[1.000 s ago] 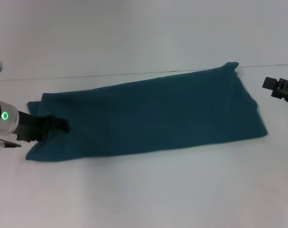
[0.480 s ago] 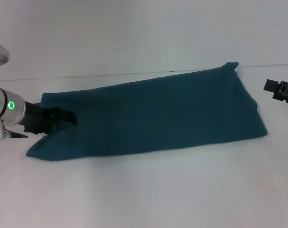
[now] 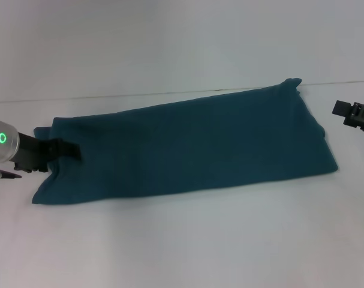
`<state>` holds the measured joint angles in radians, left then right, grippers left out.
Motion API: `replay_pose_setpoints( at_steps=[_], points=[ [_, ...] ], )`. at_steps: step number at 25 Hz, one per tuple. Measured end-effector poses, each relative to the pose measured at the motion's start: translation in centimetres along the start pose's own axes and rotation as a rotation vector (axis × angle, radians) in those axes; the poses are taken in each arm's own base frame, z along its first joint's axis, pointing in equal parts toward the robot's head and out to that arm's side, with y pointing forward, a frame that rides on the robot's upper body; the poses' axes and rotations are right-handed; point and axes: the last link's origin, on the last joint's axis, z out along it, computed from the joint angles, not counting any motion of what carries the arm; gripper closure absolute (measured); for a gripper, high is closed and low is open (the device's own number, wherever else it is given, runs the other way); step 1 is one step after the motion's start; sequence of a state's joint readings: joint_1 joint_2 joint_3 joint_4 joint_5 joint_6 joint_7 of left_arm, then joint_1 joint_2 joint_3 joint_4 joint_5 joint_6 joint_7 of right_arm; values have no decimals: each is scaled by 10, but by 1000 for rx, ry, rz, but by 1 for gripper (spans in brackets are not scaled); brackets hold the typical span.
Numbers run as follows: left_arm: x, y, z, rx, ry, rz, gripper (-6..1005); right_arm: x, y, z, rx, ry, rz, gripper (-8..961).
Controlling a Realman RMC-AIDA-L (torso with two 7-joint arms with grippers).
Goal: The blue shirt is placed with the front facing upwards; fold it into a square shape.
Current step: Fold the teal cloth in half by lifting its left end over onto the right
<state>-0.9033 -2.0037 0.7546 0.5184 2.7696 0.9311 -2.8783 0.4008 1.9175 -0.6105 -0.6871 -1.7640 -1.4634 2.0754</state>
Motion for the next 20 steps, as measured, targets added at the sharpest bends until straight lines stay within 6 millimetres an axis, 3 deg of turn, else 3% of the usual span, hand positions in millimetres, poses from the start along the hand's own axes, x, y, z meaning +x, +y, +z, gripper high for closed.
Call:
replay_pose_setpoints(
  at_steps=[20],
  points=[
    [-4,3,4,9,-11,49,139,-1,0,1,2,-2,0,38]
  ],
)
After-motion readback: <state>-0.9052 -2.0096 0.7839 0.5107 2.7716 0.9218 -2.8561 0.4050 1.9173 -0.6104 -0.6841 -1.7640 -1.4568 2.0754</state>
